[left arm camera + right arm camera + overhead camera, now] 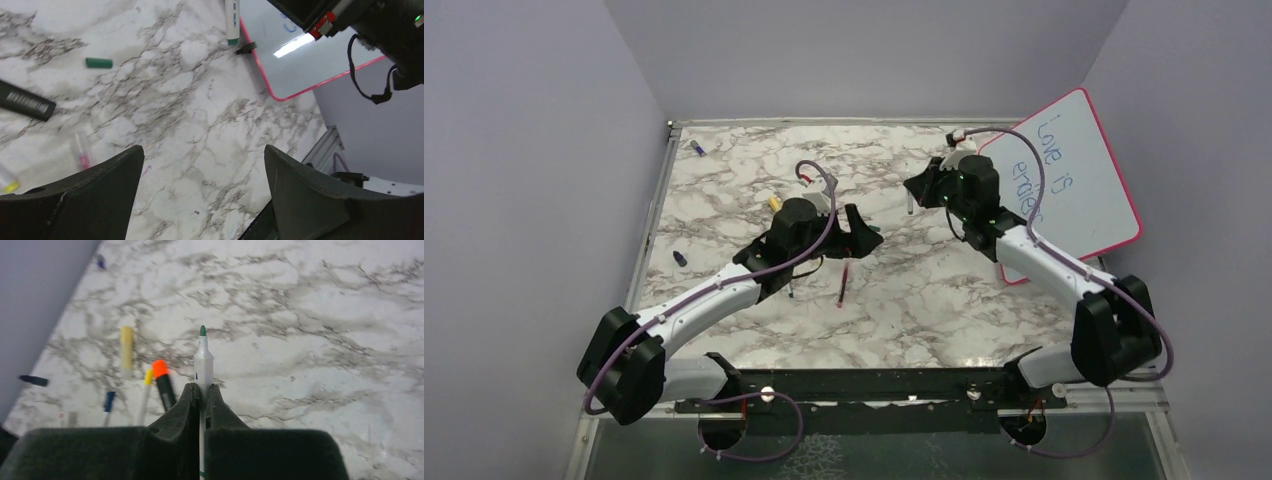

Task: Insert the pens into the pen caps

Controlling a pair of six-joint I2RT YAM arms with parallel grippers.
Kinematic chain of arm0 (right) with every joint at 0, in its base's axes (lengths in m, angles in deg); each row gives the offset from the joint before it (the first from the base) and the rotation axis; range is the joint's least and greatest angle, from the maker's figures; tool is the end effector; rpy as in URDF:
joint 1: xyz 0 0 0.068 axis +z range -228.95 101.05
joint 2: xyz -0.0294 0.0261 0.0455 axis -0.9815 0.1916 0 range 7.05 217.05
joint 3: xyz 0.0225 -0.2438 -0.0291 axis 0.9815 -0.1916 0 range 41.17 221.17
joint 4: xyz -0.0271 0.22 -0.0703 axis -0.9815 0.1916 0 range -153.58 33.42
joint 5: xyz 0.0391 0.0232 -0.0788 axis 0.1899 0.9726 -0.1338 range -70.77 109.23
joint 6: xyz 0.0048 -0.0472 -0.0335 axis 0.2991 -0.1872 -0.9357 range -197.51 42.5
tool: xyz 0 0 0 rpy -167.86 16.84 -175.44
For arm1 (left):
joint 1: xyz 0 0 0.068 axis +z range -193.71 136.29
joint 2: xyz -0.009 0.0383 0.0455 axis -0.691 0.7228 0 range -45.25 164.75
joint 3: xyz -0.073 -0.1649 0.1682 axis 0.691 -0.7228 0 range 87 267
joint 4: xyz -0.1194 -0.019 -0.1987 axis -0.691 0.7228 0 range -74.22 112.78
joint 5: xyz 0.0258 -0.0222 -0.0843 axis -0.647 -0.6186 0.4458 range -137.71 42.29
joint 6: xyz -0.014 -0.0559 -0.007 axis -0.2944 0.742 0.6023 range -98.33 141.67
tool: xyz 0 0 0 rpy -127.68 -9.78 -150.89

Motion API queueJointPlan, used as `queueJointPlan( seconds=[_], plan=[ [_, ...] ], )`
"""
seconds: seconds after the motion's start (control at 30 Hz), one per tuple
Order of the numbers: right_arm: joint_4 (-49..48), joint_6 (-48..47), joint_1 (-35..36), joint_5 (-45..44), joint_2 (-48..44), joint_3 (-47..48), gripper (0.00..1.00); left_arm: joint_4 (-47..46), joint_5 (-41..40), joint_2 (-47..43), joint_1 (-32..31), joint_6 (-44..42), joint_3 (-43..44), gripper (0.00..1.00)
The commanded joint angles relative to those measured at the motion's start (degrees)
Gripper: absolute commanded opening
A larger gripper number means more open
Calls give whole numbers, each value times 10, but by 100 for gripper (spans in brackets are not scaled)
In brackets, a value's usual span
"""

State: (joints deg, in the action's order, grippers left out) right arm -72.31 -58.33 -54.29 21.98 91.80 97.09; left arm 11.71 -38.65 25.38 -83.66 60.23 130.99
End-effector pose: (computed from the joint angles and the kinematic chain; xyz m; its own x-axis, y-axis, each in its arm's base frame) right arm 0.2929 0.1365 0.2590 -0.4453 0.1565 -0.8816 -0.3299 0.8867 0.3240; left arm 0.1996 -0.1756 0.2505 -0.6950 -0.2210 -0.6843 0.3994 0.6727 -0.6229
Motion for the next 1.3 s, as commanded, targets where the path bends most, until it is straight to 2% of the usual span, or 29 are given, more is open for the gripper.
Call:
queueJointPlan(
  seconds=[0.0, 0.27, 0.4, 0.5, 0.63, 1.1, 1.27],
  plan=[
    [-127, 86, -2, 94, -100, -55, 1, -155, 102, 2, -4, 23, 30, 85],
    [-202, 210, -2, 188, -217, -105, 1, -174, 90, -4, -19, 43, 84, 84],
    [-211, 266, -2, 205, -248, -107, 1, -173, 89, -3, -19, 63, 114, 73],
    [-217, 294, -2, 215, -262, -105, 1, -174, 95, 0, -18, 70, 132, 61],
    [-226, 326, -2, 228, -276, -104, 1, -189, 94, 10, -22, 105, 129, 52],
    [-281, 397, -2, 256, -277, -138, 1, -255, 126, 16, -56, 114, 113, 43],
    [-282, 403, -2, 263, -274, -136, 1, -258, 131, 28, -61, 108, 120, 31]
  ],
)
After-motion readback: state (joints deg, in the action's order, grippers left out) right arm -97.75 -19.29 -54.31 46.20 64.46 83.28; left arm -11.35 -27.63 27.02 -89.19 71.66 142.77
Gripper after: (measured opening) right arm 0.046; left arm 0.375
